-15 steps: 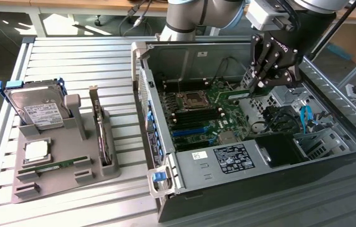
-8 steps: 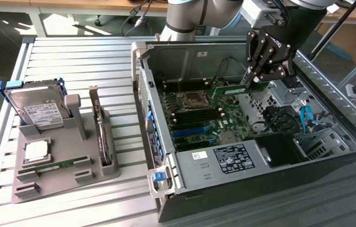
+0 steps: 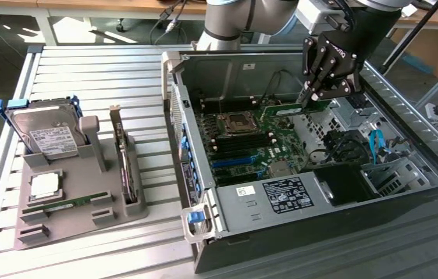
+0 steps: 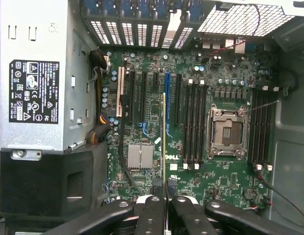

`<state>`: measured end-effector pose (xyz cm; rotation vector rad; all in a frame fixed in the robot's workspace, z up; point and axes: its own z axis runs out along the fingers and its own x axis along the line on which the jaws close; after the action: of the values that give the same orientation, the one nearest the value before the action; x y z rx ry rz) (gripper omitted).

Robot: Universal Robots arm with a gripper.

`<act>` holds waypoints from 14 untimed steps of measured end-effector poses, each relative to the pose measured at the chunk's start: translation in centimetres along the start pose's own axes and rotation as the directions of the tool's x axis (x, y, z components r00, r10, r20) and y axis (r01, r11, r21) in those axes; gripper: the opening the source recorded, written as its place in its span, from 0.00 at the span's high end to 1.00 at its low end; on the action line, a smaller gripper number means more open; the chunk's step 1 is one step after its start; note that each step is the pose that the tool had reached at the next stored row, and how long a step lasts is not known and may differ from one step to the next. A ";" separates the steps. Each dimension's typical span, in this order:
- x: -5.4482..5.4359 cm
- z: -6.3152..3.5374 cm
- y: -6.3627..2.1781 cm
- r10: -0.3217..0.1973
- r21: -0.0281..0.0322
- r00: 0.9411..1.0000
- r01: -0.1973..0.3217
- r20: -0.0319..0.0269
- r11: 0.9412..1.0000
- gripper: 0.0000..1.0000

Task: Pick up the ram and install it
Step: 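Insert the ram into the slot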

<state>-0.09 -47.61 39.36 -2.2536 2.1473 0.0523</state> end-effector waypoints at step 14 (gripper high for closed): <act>0.0 0.56 -0.02 0.000 -0.001 1.000 0.000 0.000 1.000 0.88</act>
<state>-0.08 -47.62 38.79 -2.2539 2.1477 0.0533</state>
